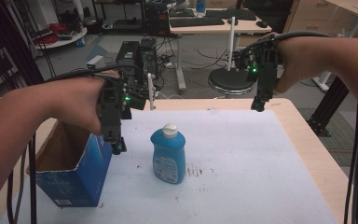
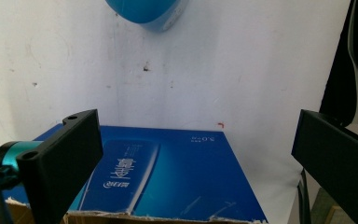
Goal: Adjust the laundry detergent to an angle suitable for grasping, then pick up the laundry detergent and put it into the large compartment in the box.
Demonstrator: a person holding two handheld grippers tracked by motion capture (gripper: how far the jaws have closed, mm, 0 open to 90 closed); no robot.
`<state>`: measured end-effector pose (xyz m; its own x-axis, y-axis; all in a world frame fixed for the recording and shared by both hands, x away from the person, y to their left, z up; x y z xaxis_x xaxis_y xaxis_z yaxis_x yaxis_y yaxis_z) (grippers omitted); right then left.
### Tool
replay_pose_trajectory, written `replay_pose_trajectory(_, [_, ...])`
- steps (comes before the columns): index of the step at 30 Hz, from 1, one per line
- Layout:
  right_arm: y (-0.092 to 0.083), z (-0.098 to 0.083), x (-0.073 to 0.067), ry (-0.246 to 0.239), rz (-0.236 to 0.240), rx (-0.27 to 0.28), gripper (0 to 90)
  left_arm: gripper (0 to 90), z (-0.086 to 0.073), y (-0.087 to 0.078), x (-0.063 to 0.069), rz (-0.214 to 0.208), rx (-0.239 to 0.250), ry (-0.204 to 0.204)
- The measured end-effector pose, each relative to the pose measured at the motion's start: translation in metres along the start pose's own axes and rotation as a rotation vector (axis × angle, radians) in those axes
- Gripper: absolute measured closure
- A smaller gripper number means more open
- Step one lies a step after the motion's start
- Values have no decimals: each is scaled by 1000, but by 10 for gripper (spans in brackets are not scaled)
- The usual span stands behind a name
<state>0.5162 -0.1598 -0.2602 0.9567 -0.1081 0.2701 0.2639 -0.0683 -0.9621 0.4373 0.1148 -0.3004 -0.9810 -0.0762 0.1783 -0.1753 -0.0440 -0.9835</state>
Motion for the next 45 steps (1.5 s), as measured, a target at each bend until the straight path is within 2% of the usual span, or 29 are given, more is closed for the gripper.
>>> replay_pose_trajectory(5, [3, 0, 0, -9, -5, -12, 21, 17, -2, 1, -1, 12, -19, -5])
replay_pose_trajectory(9, [0, 4, -3, -11, -5, 1, 21, 17, -4, -2, 2, 9, -2, 0])
replay_pose_trajectory(13, [-3, 4, -3, -12, -14, 11, 21, 17, -5, -3, 3, 15, -1, -6])
replay_pose_trajectory(17, [-4, 3, -2, -8, -17, 17, 22, 17, -4, -2, 5, 13, -13, 6])
replay_pose_trajectory(33, [-11, -3, -8, 2, -23, 4, 21, 17, 1, -3, 7, 26, -8, 12])
replay_pose_trajectory(34, [-11, -3, -8, 2, -23, 4, 21, 17, 1, -2, 5, 16, -13, 19])
replay_pose_trajectory(37, [-9, -2, -8, -9, -22, 3, 21, 17, 2, -1, 2, 21, -16, 25])
replay_pose_trajectory(38, [-9, -2, -7, -6, -22, 1, 21, 17, 4, -2, -1, 10, -5, 40])
replay_pose_trajectory(42, [-7, -3, -5, -4, -21, -4, 22, 17, 8, -6, -6, 22, 6, 55])
replay_pose_trajectory(45, [-5, -4, -5, -5, -20, -13, 21, 17, 14, -7, -8, 31, 18, 86])
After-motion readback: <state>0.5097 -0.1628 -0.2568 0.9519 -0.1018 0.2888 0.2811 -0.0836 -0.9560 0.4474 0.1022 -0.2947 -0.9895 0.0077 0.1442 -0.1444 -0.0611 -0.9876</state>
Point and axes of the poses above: each handheld gripper's, and its own axes: y roughly forward along the jaws, z roughly out of its top, x roughly to its right, the point moved 7 cm from there along y, roughly forward along the jaws, and after that the axes turned 8 degrees about -z, right-handed, at the moved point
